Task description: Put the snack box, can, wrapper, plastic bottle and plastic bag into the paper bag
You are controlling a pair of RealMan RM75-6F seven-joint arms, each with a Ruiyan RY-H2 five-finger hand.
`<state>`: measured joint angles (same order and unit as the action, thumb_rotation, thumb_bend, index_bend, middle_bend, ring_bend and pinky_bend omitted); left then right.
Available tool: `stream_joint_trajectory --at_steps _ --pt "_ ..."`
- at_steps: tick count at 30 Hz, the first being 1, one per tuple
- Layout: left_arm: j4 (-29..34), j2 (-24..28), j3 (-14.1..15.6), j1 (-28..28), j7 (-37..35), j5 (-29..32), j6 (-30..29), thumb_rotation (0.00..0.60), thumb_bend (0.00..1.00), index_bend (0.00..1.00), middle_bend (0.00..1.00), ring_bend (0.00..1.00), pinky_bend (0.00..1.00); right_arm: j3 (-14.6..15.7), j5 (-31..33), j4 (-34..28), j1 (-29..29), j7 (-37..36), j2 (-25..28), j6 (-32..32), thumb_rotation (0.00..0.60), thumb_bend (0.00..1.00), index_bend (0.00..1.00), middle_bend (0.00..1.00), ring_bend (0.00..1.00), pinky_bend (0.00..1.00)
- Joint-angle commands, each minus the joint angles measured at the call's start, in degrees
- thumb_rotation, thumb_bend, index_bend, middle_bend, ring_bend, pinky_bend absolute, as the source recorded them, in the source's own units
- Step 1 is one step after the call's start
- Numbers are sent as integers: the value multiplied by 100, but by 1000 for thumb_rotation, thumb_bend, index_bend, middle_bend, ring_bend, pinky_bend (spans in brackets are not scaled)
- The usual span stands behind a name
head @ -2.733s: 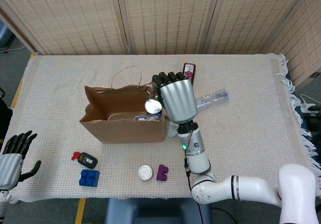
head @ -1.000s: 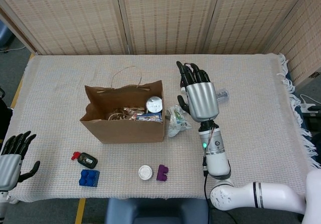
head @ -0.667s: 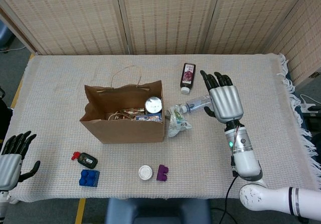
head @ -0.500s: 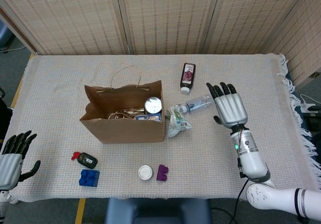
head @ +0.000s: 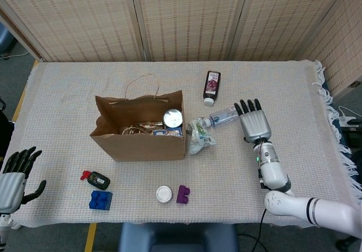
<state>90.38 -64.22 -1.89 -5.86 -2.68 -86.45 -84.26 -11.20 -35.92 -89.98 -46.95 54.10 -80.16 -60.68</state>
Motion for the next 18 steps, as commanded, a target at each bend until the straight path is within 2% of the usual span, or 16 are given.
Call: stream_joint_trajectory --at_steps 1,3,7,18 --pt "-14 10 4 -1 -74 -11 3 600 369 91 0 0 0 53 286 832 -250 46 -512 326 528 11 0 0 0 0" --pt "-20 8 3 -3 -81 -11 6 600 369 91 0 0 0 59 415 1183 -339 49 -709 450 536 11 0 0 0 0" --pt "-22 7 -3 -9 -102 2 17 600 369 94 0 0 0 62 566 1800 -498 61 -1029 652 598 11 0 0 0 0" --pt "-15 -2 -30 -10 -183 54 25 600 369 102 0 0 0 -139 435 3392 -910 -403 -1973 1265 600 78 0 0 0 15"
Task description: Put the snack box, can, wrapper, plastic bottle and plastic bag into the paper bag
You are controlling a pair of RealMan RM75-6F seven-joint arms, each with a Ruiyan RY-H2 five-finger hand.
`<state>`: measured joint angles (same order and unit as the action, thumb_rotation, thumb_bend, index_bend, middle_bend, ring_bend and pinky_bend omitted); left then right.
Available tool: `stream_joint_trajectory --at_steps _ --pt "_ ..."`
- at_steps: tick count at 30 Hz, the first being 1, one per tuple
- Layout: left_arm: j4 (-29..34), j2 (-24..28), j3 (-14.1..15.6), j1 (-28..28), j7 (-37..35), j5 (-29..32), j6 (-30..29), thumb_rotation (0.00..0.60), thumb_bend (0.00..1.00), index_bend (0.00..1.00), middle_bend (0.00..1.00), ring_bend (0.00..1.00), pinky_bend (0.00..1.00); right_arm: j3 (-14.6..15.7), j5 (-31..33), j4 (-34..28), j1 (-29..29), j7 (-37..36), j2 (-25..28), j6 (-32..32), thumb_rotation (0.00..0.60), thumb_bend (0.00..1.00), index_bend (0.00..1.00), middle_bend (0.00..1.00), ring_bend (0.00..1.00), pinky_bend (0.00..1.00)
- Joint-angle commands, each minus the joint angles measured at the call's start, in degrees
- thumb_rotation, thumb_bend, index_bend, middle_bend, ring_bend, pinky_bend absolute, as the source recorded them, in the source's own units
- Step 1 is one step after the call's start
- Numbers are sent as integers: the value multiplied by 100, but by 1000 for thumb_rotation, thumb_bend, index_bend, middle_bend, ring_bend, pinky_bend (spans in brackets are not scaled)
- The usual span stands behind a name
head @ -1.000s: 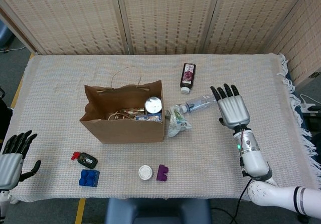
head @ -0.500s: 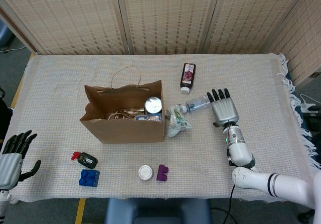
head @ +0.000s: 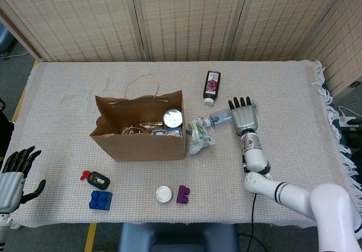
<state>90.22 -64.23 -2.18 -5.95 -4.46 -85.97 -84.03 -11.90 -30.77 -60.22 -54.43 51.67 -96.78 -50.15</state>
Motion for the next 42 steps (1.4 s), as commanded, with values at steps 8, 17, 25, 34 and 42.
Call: stream_joint_trajectory --at_steps 8,17,25,34,42 --pt "17 6 -10 0 -77 24 12 600 368 113 0 0 0 -107 -384 1389 -318 -542 -924 587 600 199 102 101 51 104" --pt "7 16 0 -1 -134 -7 7 600 369 113 0 0 0 -118 -668 1845 -240 -664 -1227 578 600 280 417 354 344 361" --pt "-41 39 26 3 -268 -66 -4 600 369 114 0 0 0 -107 -1265 671 93 -976 -635 -72 600 292 576 501 531 623" --pt "-62 47 51 19 -261 -101 -28 600 370 114 0 0 0 -335 -1943 -1664 821 -1569 620 -1509 600 293 576 502 531 623" --pt "-80 26 62 45 -220 -124 -78 600 368 114 0 0 0 -892 -2786 -2918 1407 -2612 1444 -2839 600 293 576 502 531 624"
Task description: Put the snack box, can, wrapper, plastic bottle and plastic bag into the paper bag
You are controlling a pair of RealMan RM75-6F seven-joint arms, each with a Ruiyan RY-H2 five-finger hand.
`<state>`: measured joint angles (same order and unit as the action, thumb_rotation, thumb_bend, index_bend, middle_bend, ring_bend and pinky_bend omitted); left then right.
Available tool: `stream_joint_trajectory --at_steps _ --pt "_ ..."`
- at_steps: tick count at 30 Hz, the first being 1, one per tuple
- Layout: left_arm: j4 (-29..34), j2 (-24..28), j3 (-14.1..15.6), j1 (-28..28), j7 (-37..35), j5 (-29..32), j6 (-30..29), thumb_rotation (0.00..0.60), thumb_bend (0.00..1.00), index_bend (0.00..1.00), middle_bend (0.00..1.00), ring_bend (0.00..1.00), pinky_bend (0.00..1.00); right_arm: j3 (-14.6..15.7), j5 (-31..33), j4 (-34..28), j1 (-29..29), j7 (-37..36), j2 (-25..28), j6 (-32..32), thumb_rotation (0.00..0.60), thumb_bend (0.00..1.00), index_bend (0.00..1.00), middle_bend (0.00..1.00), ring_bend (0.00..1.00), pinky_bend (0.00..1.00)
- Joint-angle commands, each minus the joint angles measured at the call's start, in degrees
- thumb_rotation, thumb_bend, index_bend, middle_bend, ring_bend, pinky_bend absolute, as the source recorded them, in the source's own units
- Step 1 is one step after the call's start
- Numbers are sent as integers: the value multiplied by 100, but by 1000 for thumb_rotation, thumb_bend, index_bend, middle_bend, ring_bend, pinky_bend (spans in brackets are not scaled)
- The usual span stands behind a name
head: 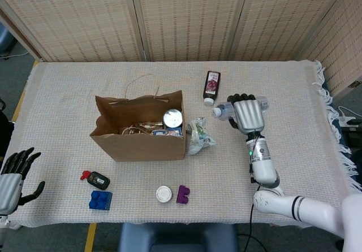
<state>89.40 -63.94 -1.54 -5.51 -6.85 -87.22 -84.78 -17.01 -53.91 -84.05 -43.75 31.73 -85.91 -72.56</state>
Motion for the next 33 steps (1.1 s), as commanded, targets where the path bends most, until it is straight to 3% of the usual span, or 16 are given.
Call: stream_joint_trajectory --at_steps 1,7,16,22,33 --pt "6 -6 -3 2 40 3 -6 600 368 114 0 0 0 -468 -567 -620 379 -742 403 -739 600 293 576 502 531 624" --pt "38 -30 -17 9 195 35 -18 600 368 114 0 0 0 -774 -1408 -1046 467 -1374 619 -1338 600 293 567 502 530 624" --pt "65 -40 -33 10 249 64 -17 600 368 114 0 0 0 -1061 -2226 -1246 49 -1969 16 -1701 600 292 564 502 524 624" --pt "45 -30 -28 6 186 53 -5 600 368 114 0 0 0 -1162 -2338 -1280 -368 -2079 -702 -1694 600 293 559 502 523 624" --pt "23 -23 -21 2 134 29 -3 600 368 114 0 0 0 -1304 -1962 -1062 -815 -2385 -1778 -1456 600 293 552 502 521 624"
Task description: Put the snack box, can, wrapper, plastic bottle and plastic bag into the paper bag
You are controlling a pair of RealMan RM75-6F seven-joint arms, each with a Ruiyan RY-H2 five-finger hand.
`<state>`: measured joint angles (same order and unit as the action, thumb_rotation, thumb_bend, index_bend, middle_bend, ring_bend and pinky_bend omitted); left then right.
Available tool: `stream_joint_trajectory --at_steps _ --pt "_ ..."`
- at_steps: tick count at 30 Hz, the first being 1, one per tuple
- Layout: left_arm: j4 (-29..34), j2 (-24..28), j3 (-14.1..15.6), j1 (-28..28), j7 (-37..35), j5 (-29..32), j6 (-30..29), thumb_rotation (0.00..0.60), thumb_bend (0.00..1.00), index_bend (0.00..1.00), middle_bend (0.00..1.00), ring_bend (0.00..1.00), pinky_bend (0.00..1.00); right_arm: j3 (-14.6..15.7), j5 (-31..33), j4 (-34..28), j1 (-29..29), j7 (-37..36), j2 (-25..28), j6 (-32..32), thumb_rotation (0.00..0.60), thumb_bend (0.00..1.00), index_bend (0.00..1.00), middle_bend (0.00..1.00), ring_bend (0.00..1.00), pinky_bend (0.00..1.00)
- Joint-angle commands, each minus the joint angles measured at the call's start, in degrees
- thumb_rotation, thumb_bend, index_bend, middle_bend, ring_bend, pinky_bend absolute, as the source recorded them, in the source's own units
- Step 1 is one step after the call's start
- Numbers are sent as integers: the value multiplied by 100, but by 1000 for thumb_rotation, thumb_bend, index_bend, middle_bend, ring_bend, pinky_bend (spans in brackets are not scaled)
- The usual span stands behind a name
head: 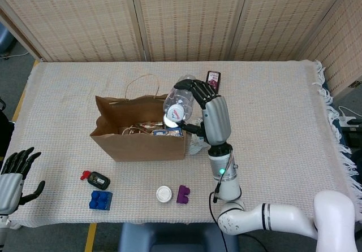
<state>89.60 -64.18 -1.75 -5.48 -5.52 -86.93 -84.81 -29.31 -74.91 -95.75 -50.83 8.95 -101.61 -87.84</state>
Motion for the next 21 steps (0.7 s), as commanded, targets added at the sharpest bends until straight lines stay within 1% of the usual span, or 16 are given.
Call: stream_joint_trajectory --at_steps 1,8,16,21 --pt "4 2 -1 -1 4 1 2 600 369 114 0 0 0 -92 177 142 -129 -124 -271 90 600 293 551 502 520 624" --pt "0 7 -1 -6 -15 0 10 600 369 114 0 0 0 -155 422 272 -184 -255 -622 207 600 292 547 502 520 624" --pt "4 10 -1 -7 -20 1 13 600 369 114 0 0 0 -258 478 305 -302 -281 -845 339 600 293 542 502 520 624" --pt "5 11 0 -7 -20 3 15 600 368 114 0 0 0 -235 554 259 -329 -171 -983 395 600 293 530 502 520 624"
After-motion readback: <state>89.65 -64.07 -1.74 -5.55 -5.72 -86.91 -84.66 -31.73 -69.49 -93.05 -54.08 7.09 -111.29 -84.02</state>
